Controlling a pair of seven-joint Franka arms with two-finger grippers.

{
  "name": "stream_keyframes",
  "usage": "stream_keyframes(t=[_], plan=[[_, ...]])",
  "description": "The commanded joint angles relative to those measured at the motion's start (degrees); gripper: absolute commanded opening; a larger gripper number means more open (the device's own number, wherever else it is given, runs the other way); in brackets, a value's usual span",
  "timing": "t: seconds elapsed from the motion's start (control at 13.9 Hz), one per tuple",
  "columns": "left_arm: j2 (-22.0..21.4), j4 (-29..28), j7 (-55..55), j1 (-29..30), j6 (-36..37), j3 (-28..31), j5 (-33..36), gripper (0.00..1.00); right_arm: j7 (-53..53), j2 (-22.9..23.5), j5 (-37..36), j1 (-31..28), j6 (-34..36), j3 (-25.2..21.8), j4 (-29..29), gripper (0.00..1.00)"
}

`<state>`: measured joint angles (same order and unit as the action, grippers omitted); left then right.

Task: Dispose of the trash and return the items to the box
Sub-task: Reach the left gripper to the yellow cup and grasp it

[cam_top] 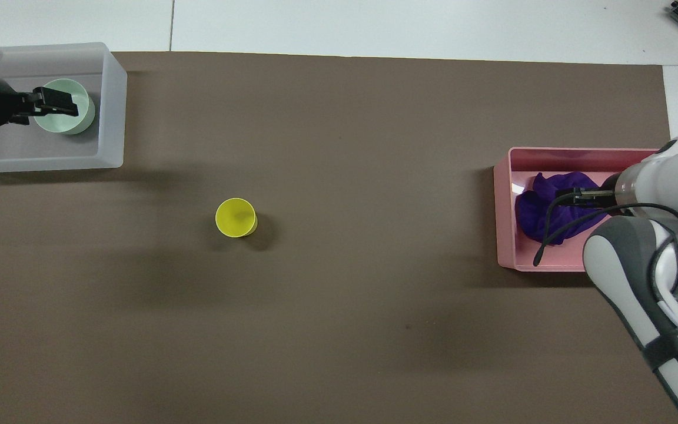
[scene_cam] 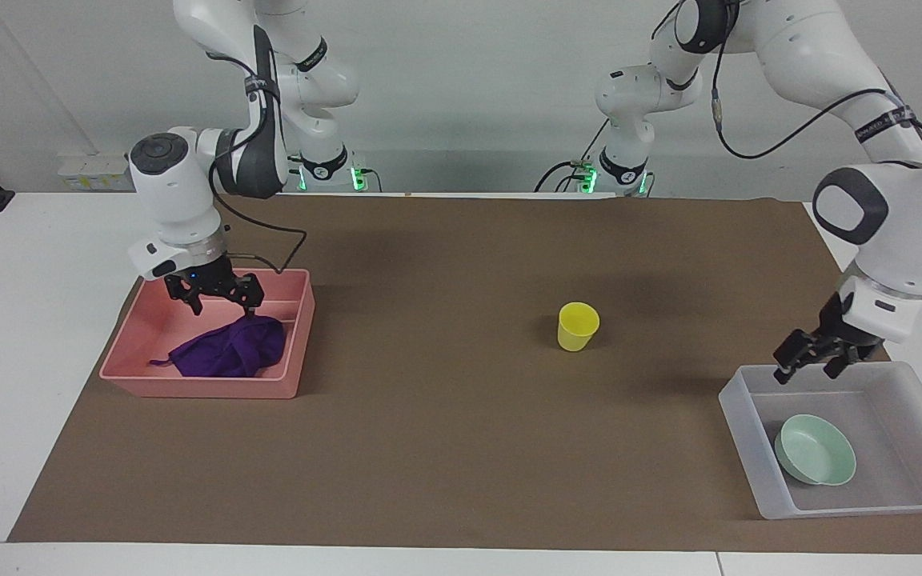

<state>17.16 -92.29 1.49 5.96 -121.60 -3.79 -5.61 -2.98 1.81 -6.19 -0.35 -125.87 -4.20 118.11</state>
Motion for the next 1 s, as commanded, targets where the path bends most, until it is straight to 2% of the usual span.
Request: stream_keyframes(t=[0.0, 0.14, 0.36, 0.5, 0.57, 0.93], plan=[[-8.4, -11.8, -2.2, -5.2, -1.0, 1.0, 0.9, 1.0, -1.4, -3.1, -0.1, -0.4, 10.6, 0.5, -6.1, 1.0], [-9.2, -14.6, -5.3, -9.9, -2.1, 1.1, 0.9, 1.0, -1.3, -4.2, 0.4, -0.4, 20.9, 0.4, -12.9, 1.0], [-11.2, -19.7, -9.3, -14.9, -5.7, 1.1, 1.0, 1.0, -1.3, -5.2, 0.5, -0.4, 29.9, 0.5, -19.6, 1.0], [-12.7, -24.8, -10.6, -17.9, -10.0, 1.1, 1.0, 1.0, -1.3, -5.0, 3.0, -0.6, 35.8, 0.2, -25.3, 1.0], [-12.8, -26.6, -10.8, -19.2, -11.4, 1.1, 1.0, 1.0, -1.3, -4.6, 3.3, -0.6, 36.3, 0.2, -26.3, 1.0], [-13.0, -33.6, -13.4, -22.7, -19.1, 1.1, 1.0, 1.0, -1.1, -6.9, 5.0, -0.5, 34.3, 0.3, -21.3, 1.0]])
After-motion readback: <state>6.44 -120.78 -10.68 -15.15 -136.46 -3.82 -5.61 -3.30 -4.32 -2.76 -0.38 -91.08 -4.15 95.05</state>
